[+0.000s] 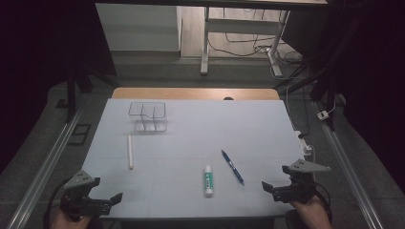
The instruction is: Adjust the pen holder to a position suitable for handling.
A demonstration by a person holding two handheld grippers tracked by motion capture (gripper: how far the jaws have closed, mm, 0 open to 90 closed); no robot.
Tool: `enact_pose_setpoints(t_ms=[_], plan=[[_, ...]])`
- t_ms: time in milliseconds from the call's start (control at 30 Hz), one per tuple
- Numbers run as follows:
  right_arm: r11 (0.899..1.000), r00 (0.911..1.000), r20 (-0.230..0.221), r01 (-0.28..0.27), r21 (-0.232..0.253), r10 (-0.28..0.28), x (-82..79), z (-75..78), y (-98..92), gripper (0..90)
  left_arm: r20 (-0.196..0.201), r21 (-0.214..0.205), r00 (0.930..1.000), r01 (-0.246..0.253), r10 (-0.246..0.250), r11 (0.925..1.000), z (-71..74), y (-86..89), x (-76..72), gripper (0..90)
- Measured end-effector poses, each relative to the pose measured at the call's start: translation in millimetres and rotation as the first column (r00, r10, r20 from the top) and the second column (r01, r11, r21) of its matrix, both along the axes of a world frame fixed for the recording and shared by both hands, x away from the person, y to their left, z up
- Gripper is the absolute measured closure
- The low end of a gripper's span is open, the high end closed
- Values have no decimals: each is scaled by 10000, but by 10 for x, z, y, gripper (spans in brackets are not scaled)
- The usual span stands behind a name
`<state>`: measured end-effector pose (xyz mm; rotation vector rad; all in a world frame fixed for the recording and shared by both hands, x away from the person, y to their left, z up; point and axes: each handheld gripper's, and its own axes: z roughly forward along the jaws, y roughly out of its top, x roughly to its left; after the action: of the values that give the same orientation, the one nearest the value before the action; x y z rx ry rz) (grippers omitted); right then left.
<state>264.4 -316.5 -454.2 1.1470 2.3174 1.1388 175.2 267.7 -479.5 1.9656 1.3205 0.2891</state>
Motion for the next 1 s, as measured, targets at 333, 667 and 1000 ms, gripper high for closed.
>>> enact_pose_setpoints(t_ms=[333, 667, 1000], plan=[[9999, 9998, -117, -137, 44, 138, -30, 5, 13, 0, -95, -171, 9997, 211, -213, 9996, -4, 13, 29, 0], [9997, 9996, -137, -235, 57, 236, -32, 3, 16, 0, -255, 425, 9997, 41, -30, 9991, -6, -42, 41, 0], [9995, 9993, -219, -305, 23, 306, -25, -1, 18, 0, -80, 124, 9999, -103, 104, 9999, 6, -18, 41, 0]])
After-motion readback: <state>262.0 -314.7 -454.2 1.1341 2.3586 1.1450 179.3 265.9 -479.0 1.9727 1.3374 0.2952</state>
